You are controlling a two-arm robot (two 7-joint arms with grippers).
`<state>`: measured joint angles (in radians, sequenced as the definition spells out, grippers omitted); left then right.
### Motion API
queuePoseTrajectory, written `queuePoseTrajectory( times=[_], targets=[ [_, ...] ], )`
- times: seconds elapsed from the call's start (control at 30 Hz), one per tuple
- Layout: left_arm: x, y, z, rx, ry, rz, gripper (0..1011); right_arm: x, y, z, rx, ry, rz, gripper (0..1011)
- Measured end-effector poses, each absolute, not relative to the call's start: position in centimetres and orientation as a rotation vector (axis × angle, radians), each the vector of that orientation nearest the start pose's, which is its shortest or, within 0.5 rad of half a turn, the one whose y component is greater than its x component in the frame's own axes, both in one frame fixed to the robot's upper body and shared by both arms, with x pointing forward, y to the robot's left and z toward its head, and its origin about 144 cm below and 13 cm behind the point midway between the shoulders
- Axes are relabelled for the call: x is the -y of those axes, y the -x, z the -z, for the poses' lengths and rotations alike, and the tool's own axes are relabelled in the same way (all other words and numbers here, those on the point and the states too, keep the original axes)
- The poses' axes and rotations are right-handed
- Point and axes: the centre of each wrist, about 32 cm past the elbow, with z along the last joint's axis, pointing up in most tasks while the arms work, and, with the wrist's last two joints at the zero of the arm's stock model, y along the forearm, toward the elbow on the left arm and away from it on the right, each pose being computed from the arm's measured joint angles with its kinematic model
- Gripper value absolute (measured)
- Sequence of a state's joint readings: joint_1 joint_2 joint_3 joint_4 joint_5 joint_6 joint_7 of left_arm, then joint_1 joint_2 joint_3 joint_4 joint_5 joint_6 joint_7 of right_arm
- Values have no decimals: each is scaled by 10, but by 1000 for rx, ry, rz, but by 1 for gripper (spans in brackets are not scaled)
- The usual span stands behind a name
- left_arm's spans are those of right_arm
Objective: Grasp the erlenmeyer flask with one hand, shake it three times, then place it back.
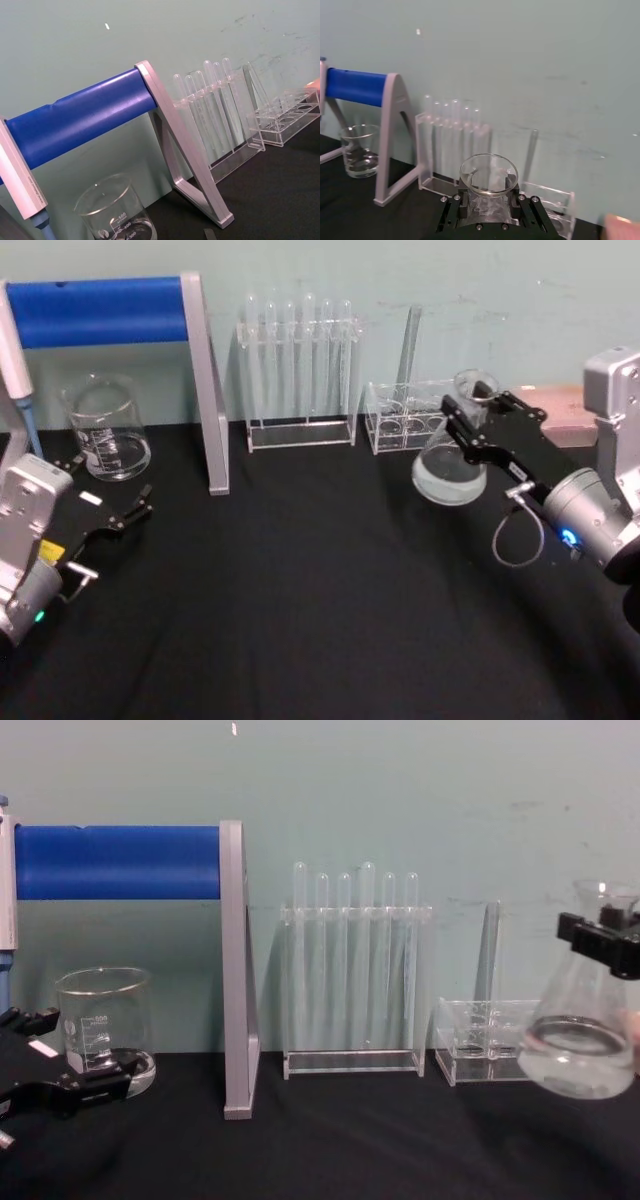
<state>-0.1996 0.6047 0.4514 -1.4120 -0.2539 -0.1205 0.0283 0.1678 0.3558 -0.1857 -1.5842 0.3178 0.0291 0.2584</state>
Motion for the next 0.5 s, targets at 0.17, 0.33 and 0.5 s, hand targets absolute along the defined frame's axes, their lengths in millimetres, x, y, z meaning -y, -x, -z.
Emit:
queuePoseTrajectory(
  times=[0.17, 0.33, 0.5],
  targets=[
    [-310, -489, -1140, 285, -305, -1248, 1001, 280, -500, -1202, 112, -13, 1166, 456],
    [-310, -489, -1140, 285, -304, -1248, 1001, 282, -499, -1202, 108, -11, 1179, 456],
    [-310, -489, -1140, 285, -304, -1248, 1001, 278, -498, -1201, 106, -9, 1160, 456]
  ],
)
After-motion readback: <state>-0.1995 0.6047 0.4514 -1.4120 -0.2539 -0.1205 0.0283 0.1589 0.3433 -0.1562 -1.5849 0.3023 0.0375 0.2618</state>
